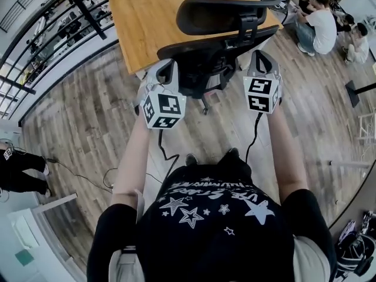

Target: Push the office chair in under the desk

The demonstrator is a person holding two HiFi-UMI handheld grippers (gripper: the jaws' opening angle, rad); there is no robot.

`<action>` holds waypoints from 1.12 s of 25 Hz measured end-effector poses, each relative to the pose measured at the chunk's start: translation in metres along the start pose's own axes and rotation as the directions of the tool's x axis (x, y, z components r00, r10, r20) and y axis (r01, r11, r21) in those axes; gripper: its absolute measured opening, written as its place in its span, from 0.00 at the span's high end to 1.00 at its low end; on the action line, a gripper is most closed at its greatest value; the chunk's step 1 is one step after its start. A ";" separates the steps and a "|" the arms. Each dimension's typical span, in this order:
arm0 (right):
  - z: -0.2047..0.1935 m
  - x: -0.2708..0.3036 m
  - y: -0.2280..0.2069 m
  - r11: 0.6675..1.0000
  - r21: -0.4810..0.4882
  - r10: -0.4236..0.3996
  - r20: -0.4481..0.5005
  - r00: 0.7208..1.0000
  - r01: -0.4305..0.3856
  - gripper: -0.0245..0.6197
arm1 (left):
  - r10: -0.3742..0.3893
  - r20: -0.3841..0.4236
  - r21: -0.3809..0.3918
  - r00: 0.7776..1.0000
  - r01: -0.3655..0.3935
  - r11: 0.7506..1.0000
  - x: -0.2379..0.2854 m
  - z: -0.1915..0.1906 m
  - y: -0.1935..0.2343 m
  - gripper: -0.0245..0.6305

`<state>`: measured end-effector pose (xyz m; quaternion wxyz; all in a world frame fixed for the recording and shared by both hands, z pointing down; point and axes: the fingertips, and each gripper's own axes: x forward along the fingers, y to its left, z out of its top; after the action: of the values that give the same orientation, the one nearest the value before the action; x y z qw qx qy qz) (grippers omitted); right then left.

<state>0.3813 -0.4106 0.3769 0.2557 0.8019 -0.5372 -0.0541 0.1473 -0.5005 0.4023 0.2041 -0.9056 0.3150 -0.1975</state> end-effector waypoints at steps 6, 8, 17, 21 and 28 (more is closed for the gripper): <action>0.015 -0.021 0.018 0.983 0.150 0.096 0.046 0.994 -0.102 0.96 | -0.045 0.024 -0.117 0.999 0.048 0.992 -0.011 0.001 -0.001 0.96; 0.020 -0.026 0.022 0.968 0.208 0.131 0.058 0.990 -0.140 0.96 | -0.033 0.029 -0.151 0.999 0.037 0.988 -0.015 0.000 0.002 0.96; 0.007 -0.067 0.039 0.962 0.220 0.151 0.062 0.987 -0.161 0.96 | -0.012 0.026 -0.213 1.000 0.017 0.977 -0.043 -0.001 -0.023 0.96; -0.006 -0.098 0.042 0.955 0.228 0.181 0.053 0.982 -0.189 0.96 | -0.031 0.019 -0.214 0.999 0.034 0.976 -0.066 0.003 -0.045 0.96; -0.024 -0.168 0.052 0.944 0.217 0.245 0.044 0.968 -0.249 0.96 | -0.035 0.016 -0.203 0.999 0.038 0.979 -0.127 0.014 -0.080 0.96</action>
<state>0.2767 -0.2684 0.3902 0.1653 0.7511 -0.6383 0.0317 0.1016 -0.3565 0.4008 0.1090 -0.9285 0.3157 -0.1624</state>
